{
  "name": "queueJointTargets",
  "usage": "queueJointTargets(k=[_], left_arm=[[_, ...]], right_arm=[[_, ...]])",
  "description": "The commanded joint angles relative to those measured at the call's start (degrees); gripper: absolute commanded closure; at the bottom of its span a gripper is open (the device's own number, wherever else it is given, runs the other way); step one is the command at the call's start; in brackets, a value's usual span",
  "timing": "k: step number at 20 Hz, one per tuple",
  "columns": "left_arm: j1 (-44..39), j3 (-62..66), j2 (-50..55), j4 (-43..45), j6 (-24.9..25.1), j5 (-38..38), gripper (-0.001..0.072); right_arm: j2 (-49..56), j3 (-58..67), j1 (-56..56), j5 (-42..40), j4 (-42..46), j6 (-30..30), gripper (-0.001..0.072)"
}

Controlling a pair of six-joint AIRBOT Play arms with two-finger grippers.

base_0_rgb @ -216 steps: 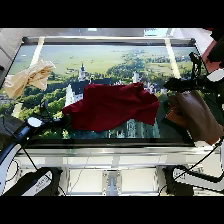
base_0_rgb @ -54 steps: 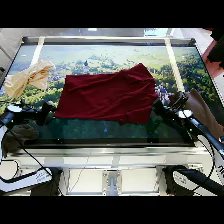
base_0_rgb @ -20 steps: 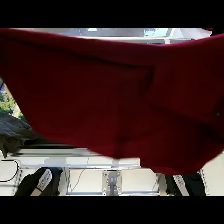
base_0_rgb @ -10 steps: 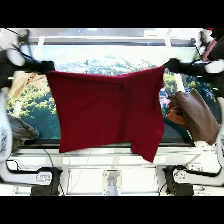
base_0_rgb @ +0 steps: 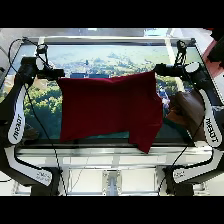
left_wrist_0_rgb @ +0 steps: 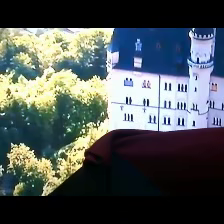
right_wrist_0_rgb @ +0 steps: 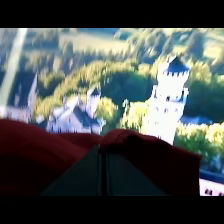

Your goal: Fold the shirts.

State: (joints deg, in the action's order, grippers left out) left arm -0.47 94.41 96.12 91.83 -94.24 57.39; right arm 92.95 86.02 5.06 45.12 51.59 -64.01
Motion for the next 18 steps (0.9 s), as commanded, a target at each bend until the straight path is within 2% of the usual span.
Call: queueJointTargets(k=[1, 3, 5, 12, 18], left_arm=[[-0.87, 0.31, -1.42, -0.85, 4.66, 10.23, 0.0698], [-1.36, -2.1, -1.42, -0.98, 5.31, 12.2, 0.0698], [-1.9, -5.86, -1.42, -1.07, 5.75, 13.57, 0.0698], [-2.08, -19.23, -1.4, -1.81, 5.7, 9.88, 0.0698], [-2.01, -20.57, -1.38, 1.51, 4.13, 6.54, 0.0697]], right_arm=[[-0.46, 1.68, -0.63, 15.78, 11.47, -1.6, 0.069], [-0.46, -0.63, -1.29, 19.87, 16.76, -2.93, 0.069], [-0.46, -4.39, -1.62, 19.87, 16.87, -3.26, 0.0689], [-0.44, -16.22, -2.54, 9.68, 18.27, -3.85, 0.069], [-0.44, -17.03, -2.47, 7.76, 28.06, -10.32, 0.0689]])
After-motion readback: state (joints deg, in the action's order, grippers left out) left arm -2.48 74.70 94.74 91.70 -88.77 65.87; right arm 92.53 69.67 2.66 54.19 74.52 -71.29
